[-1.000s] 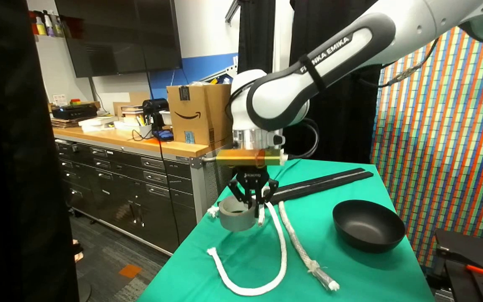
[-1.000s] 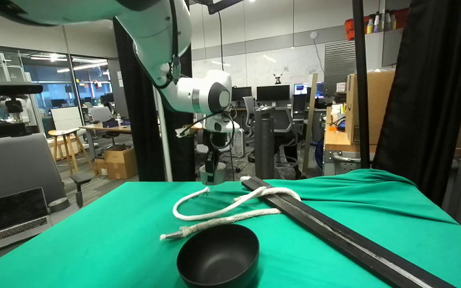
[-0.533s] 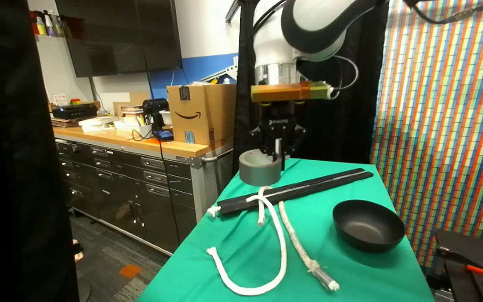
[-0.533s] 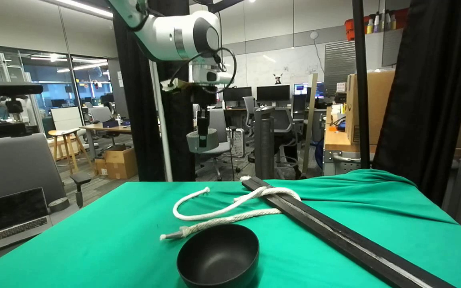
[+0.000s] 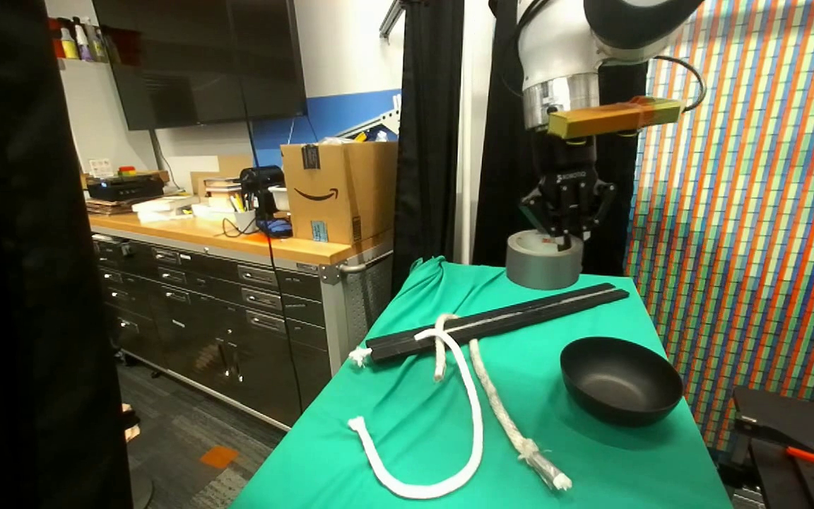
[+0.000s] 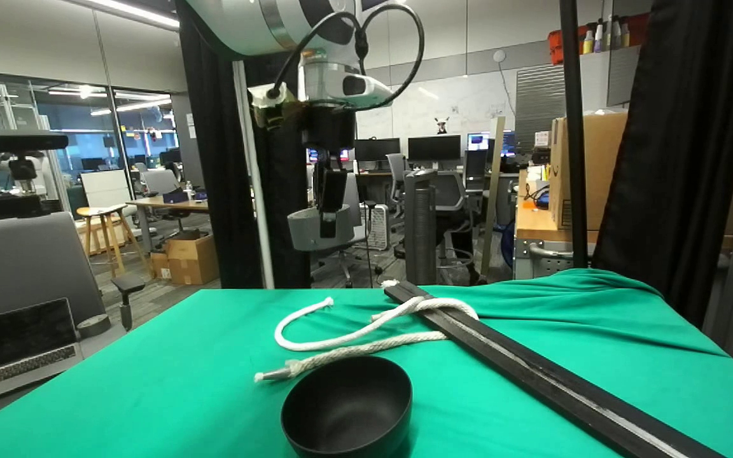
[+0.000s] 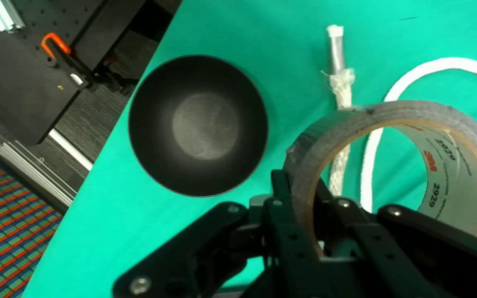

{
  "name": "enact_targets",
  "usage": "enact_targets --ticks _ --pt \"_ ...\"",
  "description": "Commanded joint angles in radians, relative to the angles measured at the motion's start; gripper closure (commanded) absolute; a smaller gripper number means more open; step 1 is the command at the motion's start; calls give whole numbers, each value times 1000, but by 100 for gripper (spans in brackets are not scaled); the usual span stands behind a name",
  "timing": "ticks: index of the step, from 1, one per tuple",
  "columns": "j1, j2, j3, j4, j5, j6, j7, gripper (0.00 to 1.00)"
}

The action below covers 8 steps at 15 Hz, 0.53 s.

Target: Put the masking tape in the bowl

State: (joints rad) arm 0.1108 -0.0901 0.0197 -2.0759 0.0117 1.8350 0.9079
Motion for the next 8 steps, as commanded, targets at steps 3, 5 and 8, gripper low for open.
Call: enact_targets --ticks 3,5,8 --pt "-70 -91 8 -169 -63 39 -121 90" --pt "-83 -90 9 -204 -68 51 -142 90" --pt "-95 -86 8 -254 -58 96 -157 90"
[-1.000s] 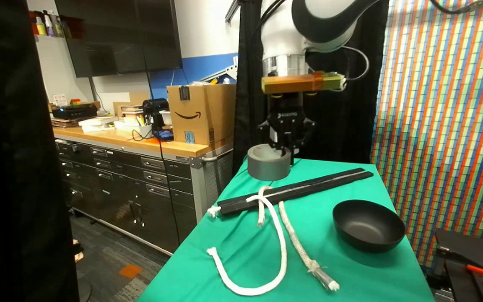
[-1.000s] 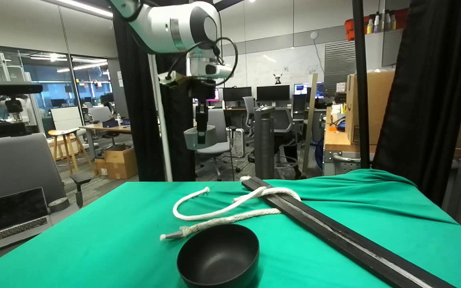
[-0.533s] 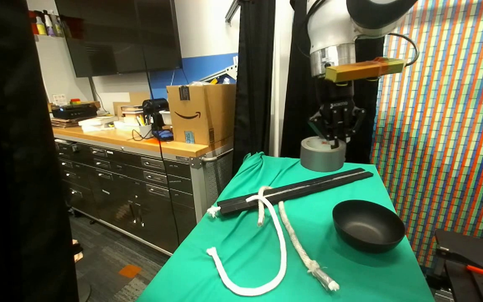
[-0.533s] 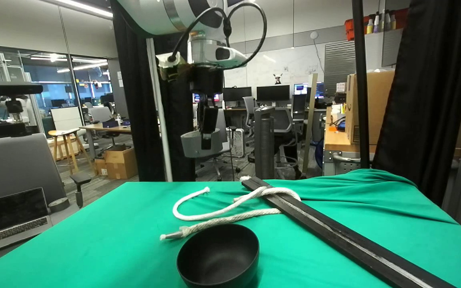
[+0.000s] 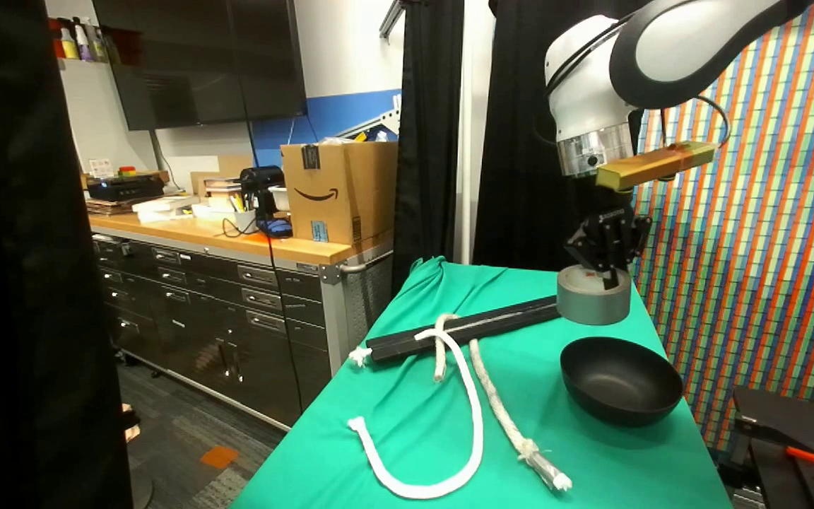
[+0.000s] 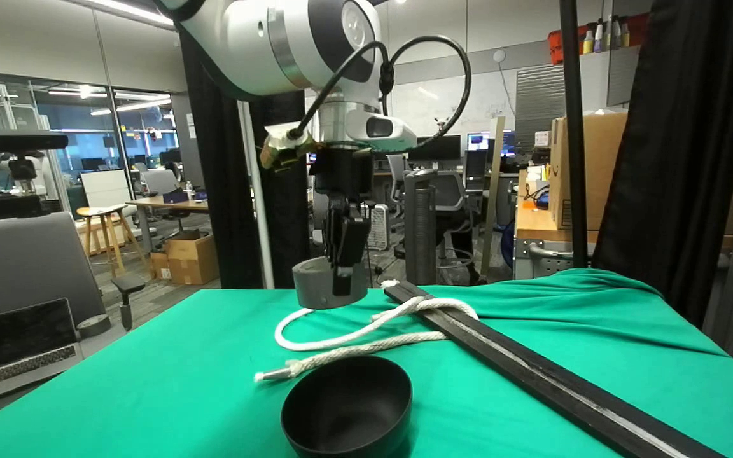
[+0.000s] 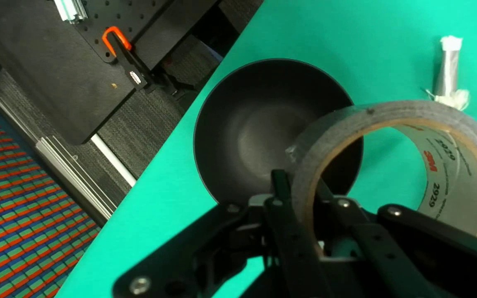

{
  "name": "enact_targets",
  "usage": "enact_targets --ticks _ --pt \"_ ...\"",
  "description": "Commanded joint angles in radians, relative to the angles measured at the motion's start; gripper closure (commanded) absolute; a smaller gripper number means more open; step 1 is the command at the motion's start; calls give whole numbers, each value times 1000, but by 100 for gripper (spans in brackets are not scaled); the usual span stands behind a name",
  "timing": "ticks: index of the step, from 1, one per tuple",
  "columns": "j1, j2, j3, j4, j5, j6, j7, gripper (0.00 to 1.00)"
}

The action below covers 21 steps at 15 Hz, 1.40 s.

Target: Put the masking tape in the bowl

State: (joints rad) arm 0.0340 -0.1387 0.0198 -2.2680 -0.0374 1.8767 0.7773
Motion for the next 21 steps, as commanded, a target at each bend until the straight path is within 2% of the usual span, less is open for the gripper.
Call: enact_targets --ticks 1,10,15,16,17,18,19,21 --pt "-20 -37 8 -75 -7 67 -31 90" --pt "-57 -37 -13 -217 26 296 -49 90" --pt "-78 -33 -25 -277 44 381 -64 89" --pt "-81 -30 -26 -283 46 383 -68 88" --pt "-82 -31 -27 -290 54 389 -77 60" --pt "-84 -30 -27 -292 52 379 -75 59" --pt "-83 0 -17 -264 27 354 -46 77" --pt "-85 0 -18 -270 28 354 -48 63"
